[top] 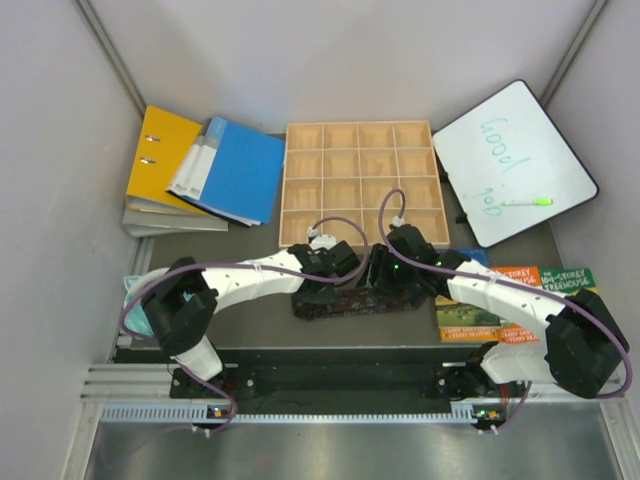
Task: Roll the ties
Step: Roll the tie at the center of the board.
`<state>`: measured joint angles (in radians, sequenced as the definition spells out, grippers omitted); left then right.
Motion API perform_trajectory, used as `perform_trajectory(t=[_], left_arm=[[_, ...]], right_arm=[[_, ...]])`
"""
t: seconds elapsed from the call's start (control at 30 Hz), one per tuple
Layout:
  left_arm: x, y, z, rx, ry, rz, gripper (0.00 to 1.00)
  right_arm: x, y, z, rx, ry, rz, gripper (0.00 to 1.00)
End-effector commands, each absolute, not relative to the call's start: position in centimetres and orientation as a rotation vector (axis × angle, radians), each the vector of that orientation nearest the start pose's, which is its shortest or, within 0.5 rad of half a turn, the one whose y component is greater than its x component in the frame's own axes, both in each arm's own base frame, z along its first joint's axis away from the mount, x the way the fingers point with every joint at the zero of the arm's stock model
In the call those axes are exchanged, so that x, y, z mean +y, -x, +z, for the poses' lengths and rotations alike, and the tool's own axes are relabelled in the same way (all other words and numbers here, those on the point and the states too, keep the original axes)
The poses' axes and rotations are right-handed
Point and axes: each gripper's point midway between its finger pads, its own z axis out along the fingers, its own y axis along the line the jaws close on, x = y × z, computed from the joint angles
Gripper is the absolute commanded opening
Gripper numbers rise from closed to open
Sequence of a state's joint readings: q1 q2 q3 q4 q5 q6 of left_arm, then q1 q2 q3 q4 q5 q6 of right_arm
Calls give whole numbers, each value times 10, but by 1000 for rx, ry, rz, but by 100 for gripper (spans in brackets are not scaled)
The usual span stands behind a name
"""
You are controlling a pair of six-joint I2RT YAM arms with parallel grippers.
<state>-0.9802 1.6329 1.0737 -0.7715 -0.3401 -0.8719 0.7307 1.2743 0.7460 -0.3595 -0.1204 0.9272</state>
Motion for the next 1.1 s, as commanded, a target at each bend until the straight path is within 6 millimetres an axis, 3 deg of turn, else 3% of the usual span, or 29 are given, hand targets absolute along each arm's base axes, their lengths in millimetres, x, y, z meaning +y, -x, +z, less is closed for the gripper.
perform_trajectory(t=[0.0, 0.23, 0.37, 0.5, 0.63, 0.7, 0.73, 0.8, 0.83, 0.93, 1.07], left_arm=[[-269, -199, 53, 2703, -66, -33, 46], [-272, -201, 76, 2646, -72, -36, 68], [-253, -205, 108, 2590, -60, 33, 78], [-225, -209, 135, 2536, 15, 83, 79], [-192, -206, 162, 2470, 106, 68, 77], [-173, -203, 159, 2469, 141, 84, 77], [-166, -201, 166, 2450, 168, 45, 77], [-153, -196, 160, 2457, 185, 40, 76], [-149, -194, 165, 2436, 202, -5, 76], [-136, -184, 161, 2439, 228, -31, 75], [-125, -173, 154, 2449, 255, -54, 75]], right_arm=[[249, -207, 100, 2597, -184, 793, 53], [254, -207, 108, 2573, -168, 851, 51], [262, -204, 117, 2559, -137, 908, 51], [272, -202, 124, 2563, -103, 918, 51], [297, -195, 138, 2563, -47, 925, 51], [313, -196, 150, 2552, -16, 938, 53], [321, -189, 142, 2581, 25, 912, 58], [338, -191, 152, 2566, 60, 925, 62], [344, -191, 142, 2595, 71, 904, 64], [360, -191, 141, 2607, 99, 914, 67], [371, -191, 114, 2672, 107, 891, 67]])
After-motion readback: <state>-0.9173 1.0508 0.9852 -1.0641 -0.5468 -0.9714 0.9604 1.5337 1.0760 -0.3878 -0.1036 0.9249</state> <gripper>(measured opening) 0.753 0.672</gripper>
